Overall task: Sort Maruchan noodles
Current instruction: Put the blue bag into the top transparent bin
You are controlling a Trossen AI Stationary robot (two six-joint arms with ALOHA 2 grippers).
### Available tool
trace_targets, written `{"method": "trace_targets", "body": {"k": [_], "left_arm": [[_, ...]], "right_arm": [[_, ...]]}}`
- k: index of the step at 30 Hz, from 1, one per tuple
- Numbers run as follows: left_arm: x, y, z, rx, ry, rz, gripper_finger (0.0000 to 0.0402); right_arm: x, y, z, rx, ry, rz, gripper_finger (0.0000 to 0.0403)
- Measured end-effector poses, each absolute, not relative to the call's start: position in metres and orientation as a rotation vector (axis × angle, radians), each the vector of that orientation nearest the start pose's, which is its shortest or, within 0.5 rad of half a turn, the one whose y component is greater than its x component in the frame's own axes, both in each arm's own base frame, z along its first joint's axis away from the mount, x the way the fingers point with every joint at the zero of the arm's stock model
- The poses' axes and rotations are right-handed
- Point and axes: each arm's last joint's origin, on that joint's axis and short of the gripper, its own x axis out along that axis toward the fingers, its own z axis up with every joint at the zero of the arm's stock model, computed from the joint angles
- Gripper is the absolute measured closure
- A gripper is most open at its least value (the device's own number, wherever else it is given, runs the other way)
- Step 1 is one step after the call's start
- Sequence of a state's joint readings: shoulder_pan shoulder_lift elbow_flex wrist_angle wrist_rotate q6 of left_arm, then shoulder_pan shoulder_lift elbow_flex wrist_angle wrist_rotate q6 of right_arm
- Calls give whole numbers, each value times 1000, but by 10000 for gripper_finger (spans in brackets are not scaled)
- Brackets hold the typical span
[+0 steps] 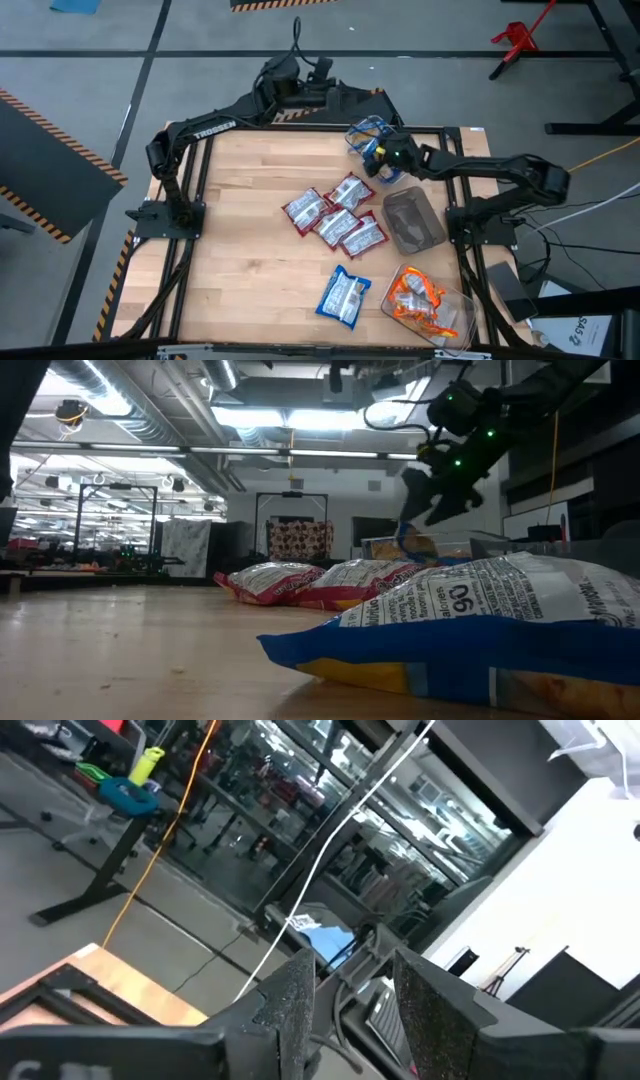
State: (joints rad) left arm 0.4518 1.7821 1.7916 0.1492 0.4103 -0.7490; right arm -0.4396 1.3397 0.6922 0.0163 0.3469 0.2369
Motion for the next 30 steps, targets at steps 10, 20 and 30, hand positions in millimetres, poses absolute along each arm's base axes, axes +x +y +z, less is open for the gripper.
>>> {"method": "trace_targets", "body": {"k": [10,20,30], "left_arm": [[375,170,435,-704,-95,-18,269],[373,174,432,-687,-46,-47,270],[368,172,432,-653,16,-129,270]], "right_arm": [[247,-123,201,248,551,-652,52],[237,-106,224,45,554,-639,52],[226,-105,253,-176,819,-668,52]]}}
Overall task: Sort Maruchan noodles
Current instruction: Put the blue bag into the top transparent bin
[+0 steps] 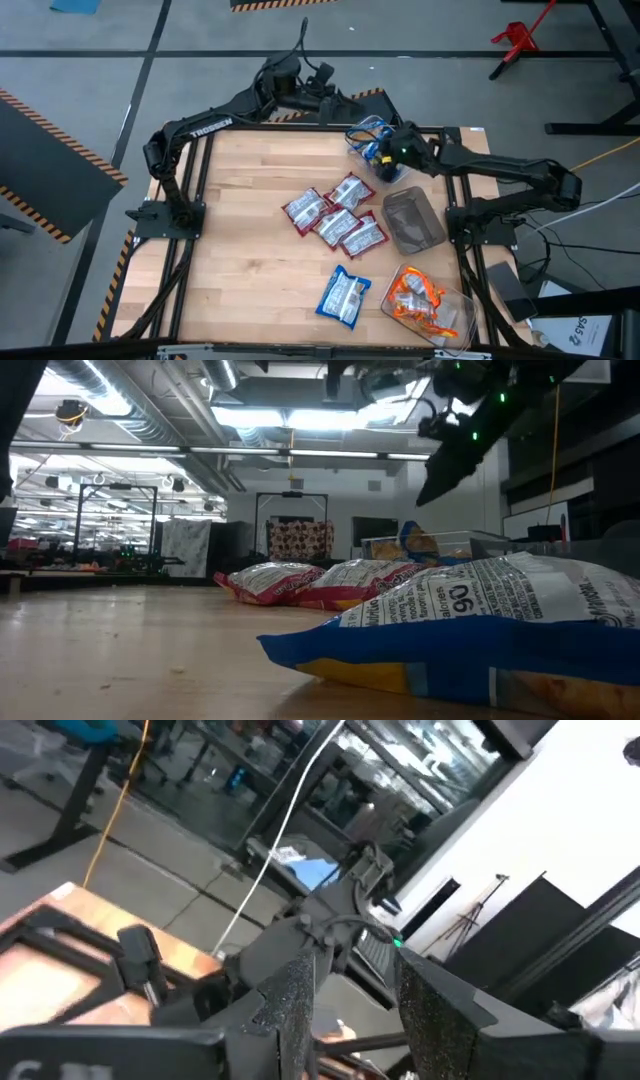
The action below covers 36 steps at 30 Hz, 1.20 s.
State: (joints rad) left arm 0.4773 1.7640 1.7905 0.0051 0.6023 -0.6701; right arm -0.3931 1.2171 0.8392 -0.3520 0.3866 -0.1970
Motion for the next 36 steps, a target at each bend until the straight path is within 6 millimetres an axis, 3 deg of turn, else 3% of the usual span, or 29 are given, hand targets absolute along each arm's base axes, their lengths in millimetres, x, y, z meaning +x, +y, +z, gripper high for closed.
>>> {"method": "trace_targets", "body": {"k": [5,8,16,23,30,36], "left_arm": [[362,164,441,-640,7,-159,270],[360,160,444,-626,5,-175,270],[359,158,444,-612,21,-202,270],[359,158,444,-613,29,-218,270],[359,157,444,-597,29,-225,270],[359,157,444,-589,28,-225,270]], "right_arm": [[226,-104,278,-381,930,-507,52],[227,-103,279,-479,955,-391,52],[244,-108,254,-521,1046,-262,52],[260,-118,229,-599,1158,-302,52],[256,-130,226,-609,1197,-342,58],[246,-149,225,-521,1180,-339,113]]}}
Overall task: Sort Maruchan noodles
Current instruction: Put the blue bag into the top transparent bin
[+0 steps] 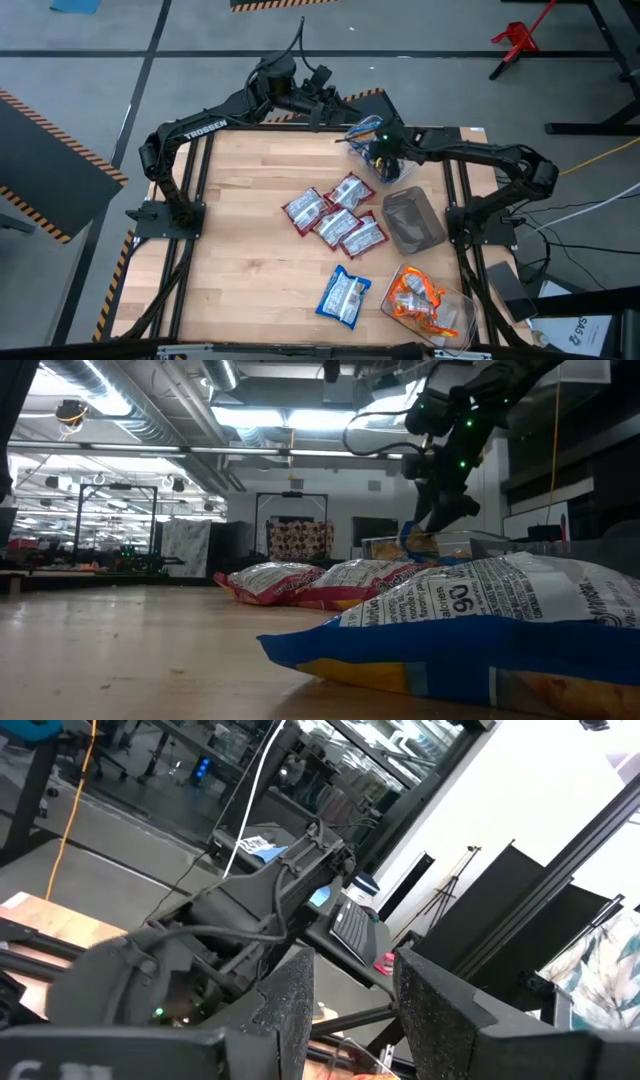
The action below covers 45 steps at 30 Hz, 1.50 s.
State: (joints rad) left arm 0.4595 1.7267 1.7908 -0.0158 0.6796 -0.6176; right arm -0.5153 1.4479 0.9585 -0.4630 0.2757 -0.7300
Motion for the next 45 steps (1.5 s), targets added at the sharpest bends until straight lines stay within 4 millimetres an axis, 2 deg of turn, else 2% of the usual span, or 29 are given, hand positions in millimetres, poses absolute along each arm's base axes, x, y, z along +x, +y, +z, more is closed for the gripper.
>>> {"method": "trace_targets", "body": {"k": [4,9,14,17,22,23,30,39,45], "left_arm": [[359,157,444,-588,28,-225,270],[359,158,444,-589,29,-225,269],[359,157,444,-588,34,-239,269],[360,157,444,-589,36,-246,269],[360,156,444,-589,37,-247,269],[360,156,444,-589,37,-247,269],[360,156,444,-590,37,-248,269],[360,156,444,-593,38,-248,269],[360,156,444,-593,38,-248,269]], "right_arm": [[244,-154,224,-495,1167,-317,144],[247,-156,220,-498,1159,-294,163],[250,-160,210,-521,1220,-327,197],[249,-160,209,-520,1234,-326,254],[249,-160,209,-520,1249,-335,378],[248,-160,209,-522,1255,-338,390],[245,-159,217,-493,1316,-321,400],[247,-161,268,-481,1393,-360,402],[245,-156,280,-516,1462,-369,403]]}}
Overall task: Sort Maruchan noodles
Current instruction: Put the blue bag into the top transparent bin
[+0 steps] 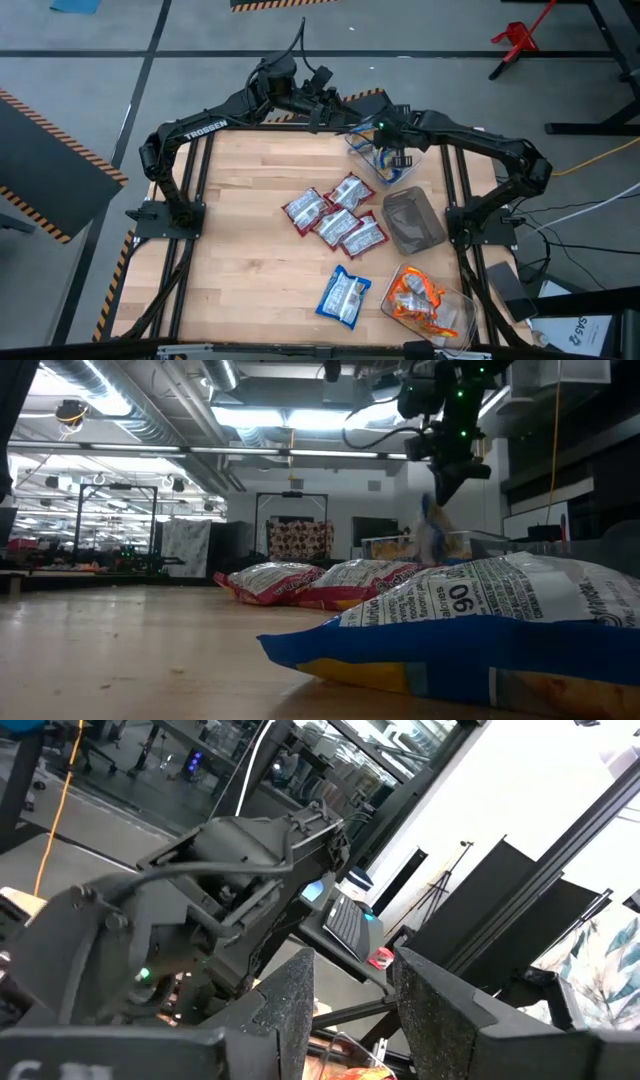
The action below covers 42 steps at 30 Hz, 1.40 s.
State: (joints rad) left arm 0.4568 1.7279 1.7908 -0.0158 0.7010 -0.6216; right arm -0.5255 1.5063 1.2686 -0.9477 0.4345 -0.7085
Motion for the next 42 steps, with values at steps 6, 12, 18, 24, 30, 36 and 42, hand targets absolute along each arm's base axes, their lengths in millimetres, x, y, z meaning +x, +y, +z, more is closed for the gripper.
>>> {"method": "trace_targets", "body": {"k": [6,12,18,24,30,36,42], "left_arm": [[360,156,444,-592,38,-248,269],[360,155,443,-596,48,-272,269],[361,152,441,-613,75,-278,269],[362,150,441,-613,76,-282,269],[362,151,440,-620,86,-276,269],[362,150,439,-624,98,-294,269],[361,150,438,-662,123,-310,269]], "right_arm": [[253,-144,275,-596,1522,-321,403],[265,-144,271,-557,1437,-317,398],[270,-156,274,-498,1315,-400,367],[269,-179,259,-342,1315,-494,340],[275,-188,233,-238,1354,-482,342],[286,-185,215,-183,1361,-366,342],[287,-181,223,-138,1262,-244,342]]}}
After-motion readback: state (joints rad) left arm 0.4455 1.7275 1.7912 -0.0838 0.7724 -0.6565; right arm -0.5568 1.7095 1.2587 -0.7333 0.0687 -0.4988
